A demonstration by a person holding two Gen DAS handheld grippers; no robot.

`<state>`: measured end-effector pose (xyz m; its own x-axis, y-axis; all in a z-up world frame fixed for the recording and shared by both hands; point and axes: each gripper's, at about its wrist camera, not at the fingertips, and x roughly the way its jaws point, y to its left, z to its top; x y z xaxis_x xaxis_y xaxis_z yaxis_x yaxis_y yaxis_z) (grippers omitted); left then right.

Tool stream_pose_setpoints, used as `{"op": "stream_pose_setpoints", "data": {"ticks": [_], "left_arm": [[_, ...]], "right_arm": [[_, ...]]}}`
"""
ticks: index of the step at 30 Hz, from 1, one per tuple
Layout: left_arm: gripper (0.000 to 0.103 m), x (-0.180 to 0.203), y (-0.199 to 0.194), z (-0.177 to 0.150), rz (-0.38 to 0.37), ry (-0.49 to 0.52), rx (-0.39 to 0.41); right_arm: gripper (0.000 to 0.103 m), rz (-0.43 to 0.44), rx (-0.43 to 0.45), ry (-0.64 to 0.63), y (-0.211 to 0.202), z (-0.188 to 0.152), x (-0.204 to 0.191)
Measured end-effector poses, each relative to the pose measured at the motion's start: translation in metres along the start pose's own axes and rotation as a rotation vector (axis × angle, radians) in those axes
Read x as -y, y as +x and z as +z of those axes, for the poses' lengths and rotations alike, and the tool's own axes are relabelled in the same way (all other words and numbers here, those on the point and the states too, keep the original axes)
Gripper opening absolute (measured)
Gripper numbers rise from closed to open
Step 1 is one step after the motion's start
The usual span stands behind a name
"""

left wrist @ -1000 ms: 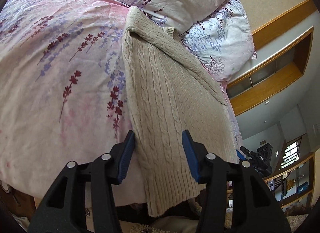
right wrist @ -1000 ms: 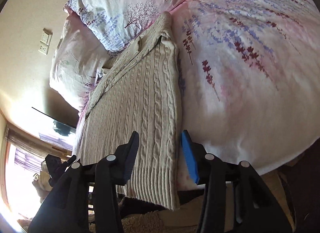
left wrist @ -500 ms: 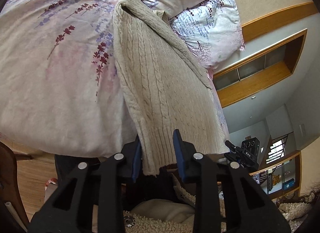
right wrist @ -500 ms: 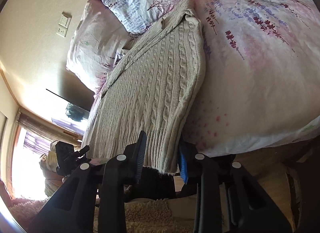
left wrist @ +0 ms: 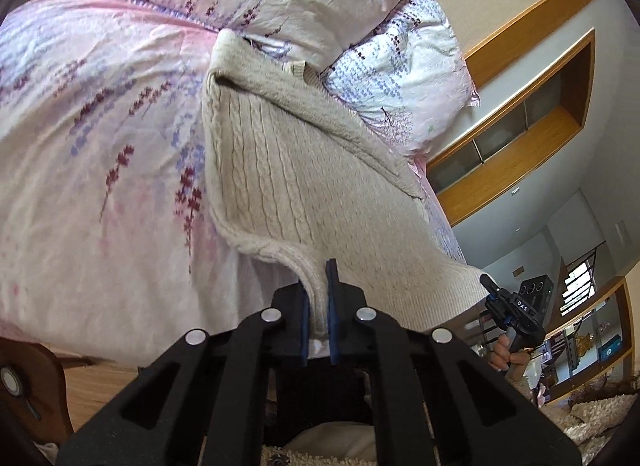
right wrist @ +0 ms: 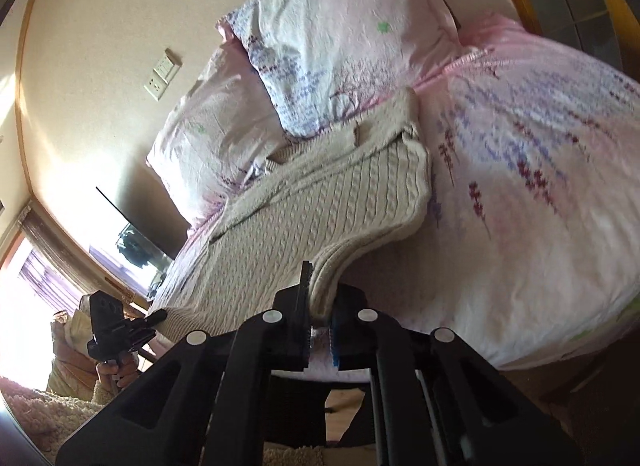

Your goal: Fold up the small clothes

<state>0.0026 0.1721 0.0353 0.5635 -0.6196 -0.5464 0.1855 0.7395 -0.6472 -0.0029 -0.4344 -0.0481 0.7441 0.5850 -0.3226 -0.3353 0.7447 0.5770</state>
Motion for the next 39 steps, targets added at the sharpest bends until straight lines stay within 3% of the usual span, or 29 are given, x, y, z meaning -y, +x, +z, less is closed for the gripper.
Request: {"op": "stream_pose_setpoints", "data": {"ticks": [10, 16, 24, 32, 39], "left_arm": [[0.006, 0.011, -0.004, 0.086, 0.114, 0.102, 0.172], [0.006, 0.020, 0.017, 0.137, 0.154, 0.136, 0.214], [0.006, 0.017, 0.061, 0.195, 0.192, 0.101, 0.222], [0.006, 0.003, 0.104, 0.230, 0.252, 0.069, 0.222], [0.006, -0.016, 0.148, 0.247, 0.307, 0.022, 0.178]], "right_arm": [[0.007, -0.179, 0.244, -0.214, 0.014, 0.058, -0.041], [0.007, -0.255, 0.312, -0.302, 0.035, 0.086, -0.060], [0.007, -0.352, 0.306, -0.324, 0.086, 0.124, -0.052], [0.007, -0.429, 0.286, -0.358, 0.138, 0.160, -0.044], [0.007, -0.480, 0.188, -0.277, 0.194, 0.180, -0.017]]}}
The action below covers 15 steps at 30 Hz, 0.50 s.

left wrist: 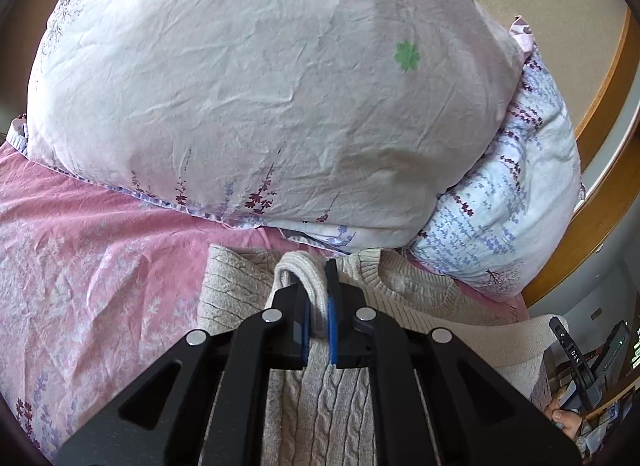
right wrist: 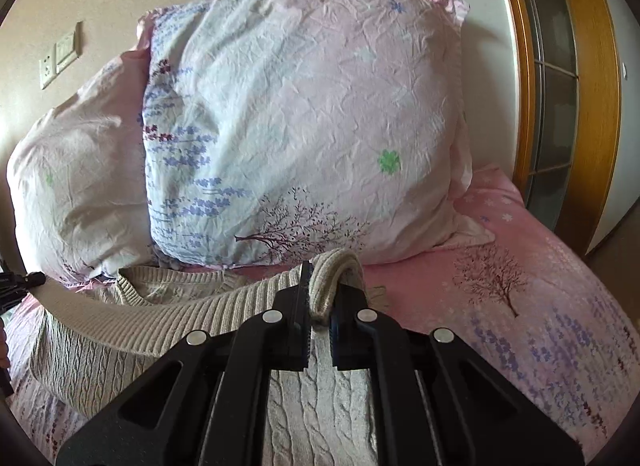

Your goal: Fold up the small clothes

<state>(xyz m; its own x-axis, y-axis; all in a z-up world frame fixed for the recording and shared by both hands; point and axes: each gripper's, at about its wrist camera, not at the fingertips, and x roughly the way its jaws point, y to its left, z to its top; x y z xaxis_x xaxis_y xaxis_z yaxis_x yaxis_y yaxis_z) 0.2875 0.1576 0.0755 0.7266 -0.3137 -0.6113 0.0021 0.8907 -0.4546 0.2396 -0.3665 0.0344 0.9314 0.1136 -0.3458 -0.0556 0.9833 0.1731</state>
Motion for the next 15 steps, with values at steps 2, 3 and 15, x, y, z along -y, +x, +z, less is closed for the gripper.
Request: {"op": "stream_pose_setpoints", "data": {"ticks": [2, 3, 15], "left_arm": [[0.006, -0.002, 0.013, -0.001, 0.010, -0.012, -0.019], [0.006, -0.003, 0.018, -0.001, 0.016, -0.016, -0.027], [0.006, -0.010, 0.064, -0.001, 0.035, -0.053, -0.098]], "right_arm": [[0.007, 0.000, -0.045, 0.048, 0.015, -0.002, 0.004], [0.007, -0.004, -0.064, 0.067, 0.022, -0.003, 0.006], [0.007, -0.030, -0.177, 0.159, 0.075, -0.007, 0.013]]}}
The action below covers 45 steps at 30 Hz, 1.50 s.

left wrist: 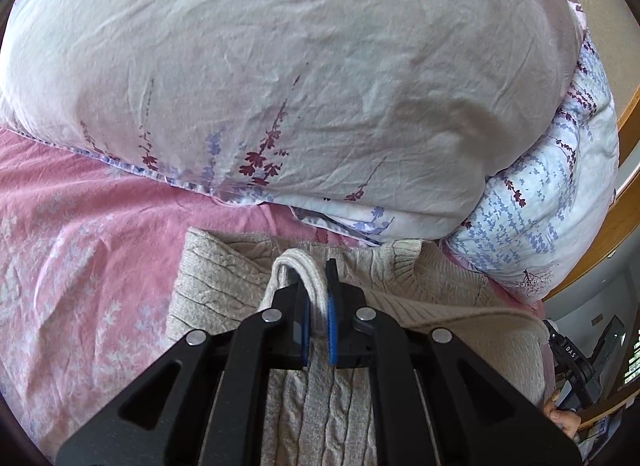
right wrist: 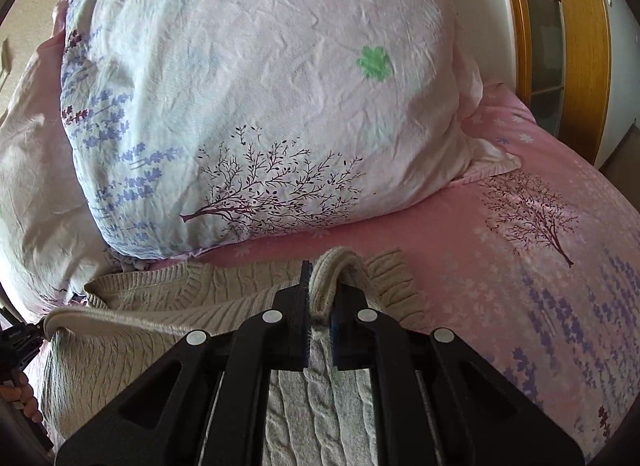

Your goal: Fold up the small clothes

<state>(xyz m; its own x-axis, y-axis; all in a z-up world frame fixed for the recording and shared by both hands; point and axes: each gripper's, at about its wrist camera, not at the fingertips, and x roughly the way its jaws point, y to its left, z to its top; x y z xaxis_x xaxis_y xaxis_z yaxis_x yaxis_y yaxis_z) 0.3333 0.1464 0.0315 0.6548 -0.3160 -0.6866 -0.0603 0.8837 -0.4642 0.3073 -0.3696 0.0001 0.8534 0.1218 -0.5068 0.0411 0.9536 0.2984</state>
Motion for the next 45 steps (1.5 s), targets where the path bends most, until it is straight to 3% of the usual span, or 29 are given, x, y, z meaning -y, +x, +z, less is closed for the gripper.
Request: {"op": "stream_pose_setpoints", "data": {"ticks": [4, 8, 11, 13, 15, 19, 22, 24, 30, 34, 38, 40, 45], "left_arm": [[0.007, 0.001, 0.008, 0.002, -0.004, -0.010, -0.018], [0.014, 0.005, 0.012, 0.001, -0.027, -0.014, -0.031], [0.031, 0.005, 0.003, 0.003, -0.089, -0.028, -0.027], [0.043, 0.002, -0.008, 0.002, -0.112, -0.044, -0.003], [0.049, -0.006, -0.022, 0.000, -0.133, -0.047, 0.021], [0.049, -0.015, -0.044, -0.010, -0.131, -0.001, 0.012], [0.048, -0.019, -0.055, -0.021, -0.115, 0.050, -0.014], [0.048, -0.022, -0.059, -0.029, -0.107, 0.071, -0.040], [0.048, -0.024, -0.061, -0.048, -0.068, 0.127, -0.080], [0.048, -0.024, -0.056, -0.058, -0.048, 0.148, -0.108], [0.041, -0.022, -0.052, -0.065, -0.024, 0.170, -0.114], [0.035, -0.021, -0.051, -0.066, -0.030, 0.172, -0.121], [0.017, -0.026, -0.051, -0.068, -0.054, 0.145, -0.130]], "right_arm": [[0.008, 0.011, -0.043, 0.033, 0.015, 0.002, 0.000], [0.023, 0.060, -0.093, 0.092, 0.022, 0.006, 0.004], [0.036, 0.120, -0.082, 0.107, 0.006, 0.008, 0.009], [0.063, 0.112, -0.045, 0.101, -0.013, 0.008, 0.014], [0.069, 0.116, 0.005, 0.084, -0.034, 0.007, 0.021], [0.067, 0.106, 0.001, 0.105, -0.056, 0.001, 0.047], [0.050, 0.131, -0.054, 0.116, -0.061, -0.012, 0.064], [0.046, 0.131, -0.082, 0.099, -0.063, -0.022, 0.067], [0.045, 0.106, -0.129, 0.038, -0.067, -0.044, 0.066], [0.037, 0.107, -0.147, -0.001, -0.066, -0.051, 0.060], [0.030, 0.091, -0.142, -0.050, -0.067, -0.057, 0.052], [0.016, 0.088, -0.146, -0.060, -0.066, -0.059, 0.051], [0.012, 0.081, -0.124, -0.069, -0.068, -0.062, 0.051]]}}
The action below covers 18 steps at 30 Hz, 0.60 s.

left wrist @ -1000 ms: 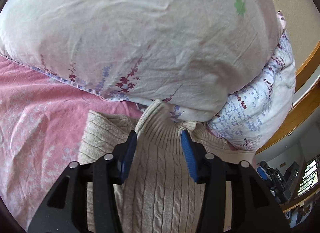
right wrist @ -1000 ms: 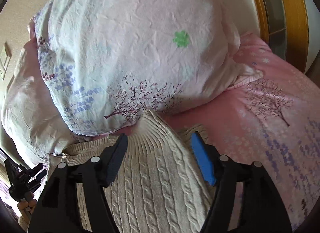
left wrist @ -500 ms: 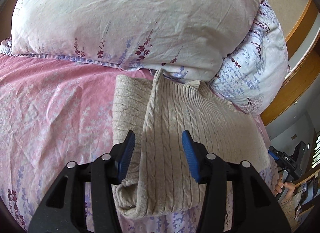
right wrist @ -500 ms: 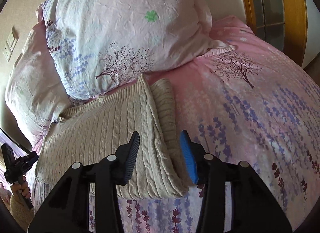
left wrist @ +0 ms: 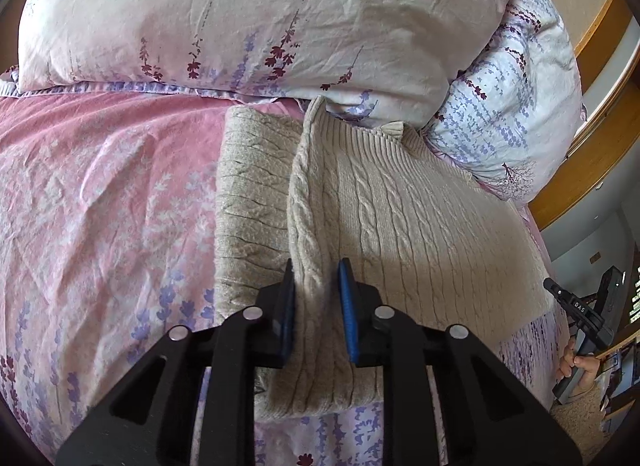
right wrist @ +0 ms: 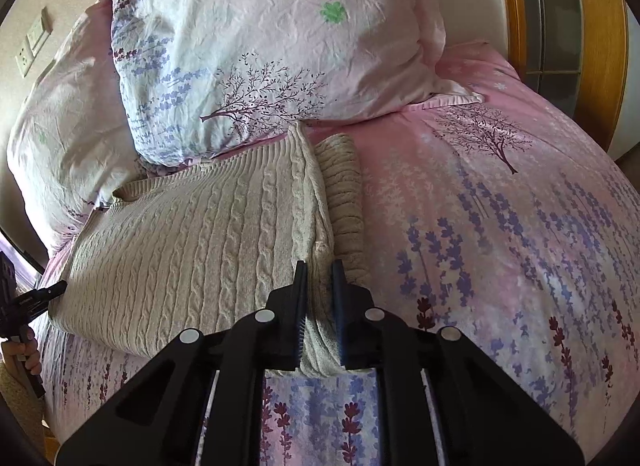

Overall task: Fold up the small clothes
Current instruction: 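Open both grippers and release the folded sweater onto the bedspread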

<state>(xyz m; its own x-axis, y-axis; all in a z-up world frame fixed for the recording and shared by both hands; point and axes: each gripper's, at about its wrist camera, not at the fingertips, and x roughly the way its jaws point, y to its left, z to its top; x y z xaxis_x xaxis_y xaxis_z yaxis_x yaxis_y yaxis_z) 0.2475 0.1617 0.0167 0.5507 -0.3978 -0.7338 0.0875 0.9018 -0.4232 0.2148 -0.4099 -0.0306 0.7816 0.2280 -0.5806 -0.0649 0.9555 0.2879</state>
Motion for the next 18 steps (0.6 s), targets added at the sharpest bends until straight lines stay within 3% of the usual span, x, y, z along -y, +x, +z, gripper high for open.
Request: {"op": "stream_pose_setpoints", "data": {"ticks": [3, 9, 18], "left_arm": [[0.009, -0.001, -0.002, -0.001, -0.009, -0.011, 0.005], [0.007, -0.004, -0.015, 0.005, -0.030, -0.008, 0.024], [0.007, -0.020, -0.014, 0.000, -0.078, -0.022, -0.006]], "right_arm": [[0.011, -0.001, 0.031, -0.002, -0.006, -0.001, -0.002], [0.010, 0.026, 0.093, 0.042, -0.029, -0.001, 0.002], [0.010, -0.015, 0.043, 0.088, -0.018, -0.018, 0.014]]}}
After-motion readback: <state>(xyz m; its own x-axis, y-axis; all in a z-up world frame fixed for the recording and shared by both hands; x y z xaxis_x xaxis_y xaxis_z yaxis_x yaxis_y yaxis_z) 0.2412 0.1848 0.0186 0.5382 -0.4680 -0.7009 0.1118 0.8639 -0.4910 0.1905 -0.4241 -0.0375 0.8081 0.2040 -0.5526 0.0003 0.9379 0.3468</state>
